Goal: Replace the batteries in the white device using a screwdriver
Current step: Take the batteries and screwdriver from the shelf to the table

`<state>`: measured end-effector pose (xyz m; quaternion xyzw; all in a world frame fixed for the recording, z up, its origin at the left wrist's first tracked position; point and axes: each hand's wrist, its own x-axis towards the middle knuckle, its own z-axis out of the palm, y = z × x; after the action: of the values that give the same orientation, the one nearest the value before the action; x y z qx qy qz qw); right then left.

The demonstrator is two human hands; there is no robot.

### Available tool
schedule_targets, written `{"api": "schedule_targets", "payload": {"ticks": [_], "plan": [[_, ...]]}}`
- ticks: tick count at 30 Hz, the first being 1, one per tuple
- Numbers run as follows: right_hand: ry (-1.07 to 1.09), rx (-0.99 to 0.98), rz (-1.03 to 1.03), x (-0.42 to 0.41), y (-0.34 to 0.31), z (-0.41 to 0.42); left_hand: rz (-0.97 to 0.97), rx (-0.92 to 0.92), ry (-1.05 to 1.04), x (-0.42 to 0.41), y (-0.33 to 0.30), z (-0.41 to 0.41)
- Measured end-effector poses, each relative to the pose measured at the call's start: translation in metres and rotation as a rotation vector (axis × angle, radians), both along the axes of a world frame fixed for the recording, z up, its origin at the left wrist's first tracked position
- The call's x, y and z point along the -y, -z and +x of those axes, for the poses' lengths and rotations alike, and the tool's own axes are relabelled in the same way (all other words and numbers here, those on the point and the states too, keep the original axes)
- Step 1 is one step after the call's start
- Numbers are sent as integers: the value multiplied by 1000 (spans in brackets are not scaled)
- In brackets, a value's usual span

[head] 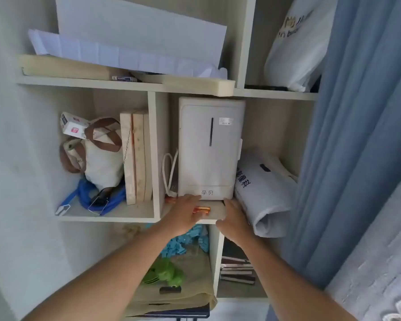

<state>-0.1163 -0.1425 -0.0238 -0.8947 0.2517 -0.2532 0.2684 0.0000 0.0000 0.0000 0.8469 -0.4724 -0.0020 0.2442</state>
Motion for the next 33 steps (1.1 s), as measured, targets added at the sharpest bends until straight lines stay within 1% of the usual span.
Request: {"api": "schedule_targets", "payload": {"ticks": [2, 4, 6, 8, 10, 12, 14, 17, 20, 25, 29, 33], "plan": [[1, 27, -40, 1, 2, 0, 15, -1, 27, 8, 8, 6], [7, -1, -41, 0, 5, -2, 45, -13, 41, 11, 16, 8], [12, -48, -42, -1, 7, -2, 74, 46, 62, 13, 22, 8], [13, -46, -79, 0, 10, -1, 76, 114, 74, 11, 23, 7], [12, -10, -90, 1, 15, -1, 43, 123, 76, 9, 26, 8], [12, -4, -48, -1, 17, -5, -20, 128, 80, 5, 30, 6], [1, 43, -4, -2, 16, -7, -106, 131, 67, 2, 35, 4], [8, 68, 42, -2, 14, -8, -218, 84, 39, 0, 37, -2], [-1, 99, 117, 1, 17, -10, -272, 8, 17, -4, 36, -4], [24, 241, 246, -7, 11, -14, -331, -156, -26, -17, 27, -9], [18, 279, 221, -24, 0, -14, -445, -240, -59, -45, 18, -14], [-41, 322, 263, -68, -19, 3, -594, -388, -188, -92, 2, -13]]}}
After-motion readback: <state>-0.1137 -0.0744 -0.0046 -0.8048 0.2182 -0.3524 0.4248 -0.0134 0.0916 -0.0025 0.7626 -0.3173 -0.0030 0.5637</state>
